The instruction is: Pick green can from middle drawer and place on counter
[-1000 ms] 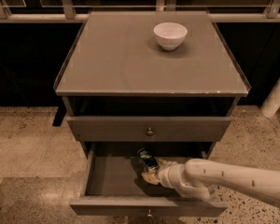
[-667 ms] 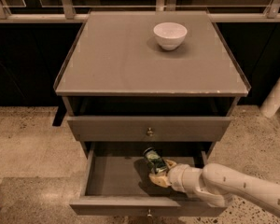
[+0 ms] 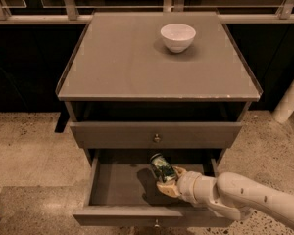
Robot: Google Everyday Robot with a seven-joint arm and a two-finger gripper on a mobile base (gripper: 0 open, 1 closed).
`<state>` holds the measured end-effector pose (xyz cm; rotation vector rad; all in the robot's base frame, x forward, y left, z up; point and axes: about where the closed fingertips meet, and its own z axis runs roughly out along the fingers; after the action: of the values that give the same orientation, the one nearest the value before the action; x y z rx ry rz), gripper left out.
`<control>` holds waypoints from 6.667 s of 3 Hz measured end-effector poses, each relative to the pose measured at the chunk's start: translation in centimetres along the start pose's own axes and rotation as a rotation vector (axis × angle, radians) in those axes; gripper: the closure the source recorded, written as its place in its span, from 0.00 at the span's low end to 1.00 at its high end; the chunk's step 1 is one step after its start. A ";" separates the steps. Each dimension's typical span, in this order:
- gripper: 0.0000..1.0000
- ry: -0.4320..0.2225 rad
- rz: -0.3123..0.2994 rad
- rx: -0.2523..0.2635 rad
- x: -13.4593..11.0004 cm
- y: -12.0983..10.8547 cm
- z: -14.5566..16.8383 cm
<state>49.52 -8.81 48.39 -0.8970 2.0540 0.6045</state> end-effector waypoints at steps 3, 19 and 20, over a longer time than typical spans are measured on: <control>1.00 -0.054 -0.168 0.085 -11.0 5.2 -12.0; 0.17 -0.192 -0.289 -0.060 -35.4 -11.3 -15.5; 0.00 -0.192 -0.289 -0.060 -35.4 -11.3 -15.5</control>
Offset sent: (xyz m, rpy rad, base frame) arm -0.0724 -0.0101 0.1671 -0.0868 -0.1535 -0.0226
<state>66.02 -12.74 84.95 -1.1024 1.7040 0.5727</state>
